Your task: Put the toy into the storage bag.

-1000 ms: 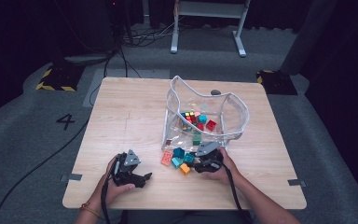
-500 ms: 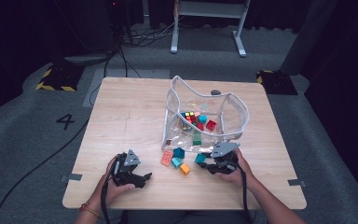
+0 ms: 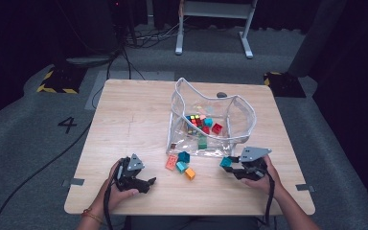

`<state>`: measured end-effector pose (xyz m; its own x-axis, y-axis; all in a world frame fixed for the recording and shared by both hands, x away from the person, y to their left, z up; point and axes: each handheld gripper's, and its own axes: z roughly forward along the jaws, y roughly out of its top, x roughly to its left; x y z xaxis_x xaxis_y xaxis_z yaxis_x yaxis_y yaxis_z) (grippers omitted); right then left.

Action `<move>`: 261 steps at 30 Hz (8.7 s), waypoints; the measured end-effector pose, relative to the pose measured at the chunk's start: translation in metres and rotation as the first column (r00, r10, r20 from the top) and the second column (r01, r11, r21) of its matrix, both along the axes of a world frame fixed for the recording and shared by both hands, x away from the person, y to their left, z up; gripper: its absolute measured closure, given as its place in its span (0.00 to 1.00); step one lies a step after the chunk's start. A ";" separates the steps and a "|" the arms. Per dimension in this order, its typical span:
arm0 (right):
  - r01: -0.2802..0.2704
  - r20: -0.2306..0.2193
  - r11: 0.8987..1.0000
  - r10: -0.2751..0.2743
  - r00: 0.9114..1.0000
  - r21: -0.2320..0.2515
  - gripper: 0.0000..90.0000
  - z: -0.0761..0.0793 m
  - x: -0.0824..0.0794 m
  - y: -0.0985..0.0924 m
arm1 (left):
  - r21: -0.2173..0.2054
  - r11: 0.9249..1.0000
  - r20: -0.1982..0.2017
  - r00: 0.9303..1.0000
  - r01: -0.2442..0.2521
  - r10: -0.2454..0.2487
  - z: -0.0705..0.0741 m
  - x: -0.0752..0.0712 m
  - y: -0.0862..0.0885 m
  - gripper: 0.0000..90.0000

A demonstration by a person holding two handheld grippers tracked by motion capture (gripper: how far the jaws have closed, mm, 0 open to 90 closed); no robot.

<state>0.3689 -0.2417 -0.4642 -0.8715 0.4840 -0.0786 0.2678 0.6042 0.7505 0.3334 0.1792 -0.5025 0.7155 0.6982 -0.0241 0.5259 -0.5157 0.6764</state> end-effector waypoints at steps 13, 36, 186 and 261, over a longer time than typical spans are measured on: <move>0.100 0.035 0.994 -0.101 0.994 0.042 0.66 0.024 0.003 -0.053 | -0.001 1.000 0.001 1.000 -0.001 0.001 0.000 0.000 0.000 0.13; 0.221 0.172 0.960 -0.250 0.953 0.173 0.66 0.121 0.031 -0.095 | 0.001 1.000 0.001 1.000 -0.002 0.002 0.000 0.000 0.000 0.13; -0.147 -0.085 0.987 0.152 0.985 0.061 0.39 -0.039 -0.007 0.110 | -0.001 1.000 0.002 1.000 -0.013 0.013 0.000 0.000 -0.001 0.13; 0.045 0.071 0.987 -0.057 0.996 0.156 0.75 0.089 0.009 -0.082 | -0.001 1.000 0.002 1.000 -0.010 0.010 0.000 0.000 -0.001 0.13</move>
<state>0.3782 -0.3242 -0.3747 -0.8399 0.5391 -0.0636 0.2352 0.4671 0.8524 0.3333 0.1785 -0.5026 0.7085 0.7053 -0.0232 0.5298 -0.5100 0.6777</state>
